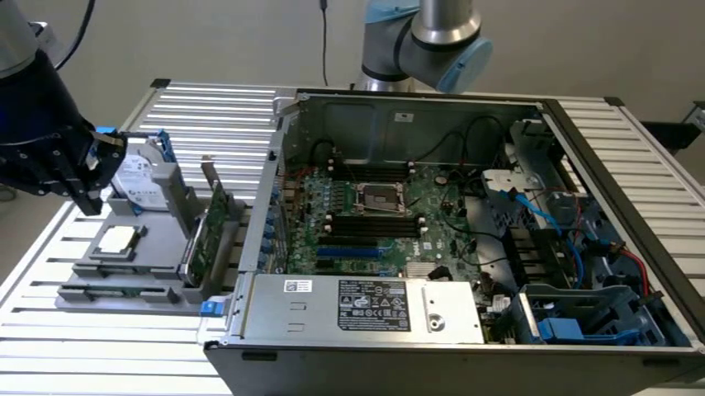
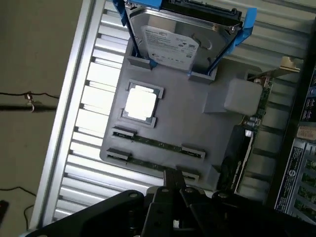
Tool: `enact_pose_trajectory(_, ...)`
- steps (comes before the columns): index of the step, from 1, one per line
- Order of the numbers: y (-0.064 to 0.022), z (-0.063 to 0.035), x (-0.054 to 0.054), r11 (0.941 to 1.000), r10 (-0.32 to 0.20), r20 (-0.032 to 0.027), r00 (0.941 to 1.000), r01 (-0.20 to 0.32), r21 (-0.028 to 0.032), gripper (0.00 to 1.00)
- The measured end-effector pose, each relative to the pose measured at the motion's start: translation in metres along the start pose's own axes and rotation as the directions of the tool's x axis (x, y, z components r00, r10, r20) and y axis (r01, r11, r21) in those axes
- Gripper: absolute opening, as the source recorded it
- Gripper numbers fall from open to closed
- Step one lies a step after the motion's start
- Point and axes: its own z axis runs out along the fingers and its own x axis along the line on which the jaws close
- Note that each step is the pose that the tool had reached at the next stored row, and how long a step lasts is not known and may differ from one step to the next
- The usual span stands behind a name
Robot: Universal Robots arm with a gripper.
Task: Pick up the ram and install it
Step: 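Pick up the ram and move it above insertion slot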
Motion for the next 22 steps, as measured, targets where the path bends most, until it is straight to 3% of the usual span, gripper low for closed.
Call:
enact_pose_trajectory(6,0.0000,0.0001,0.0000,0.9940,-0.109,-0.0028,0.9940,0.109,0.0035,0.11)
enact_pose_trajectory(11,0.0000,0.0001,0.0000,0.9799,-0.199,-0.0075,0.9799,0.199,0.0054,0.11)
enact_pose_trajectory(15,0.0000,0.0000,0.0000,0.9632,-0.269,-0.0114,0.9632,0.269,0.0065,0.11)
enact_pose_trajectory(22,0.0000,0.0000,0.0000,0.9212,-0.389,-0.0184,0.9212,0.389,0.0078,0.11)
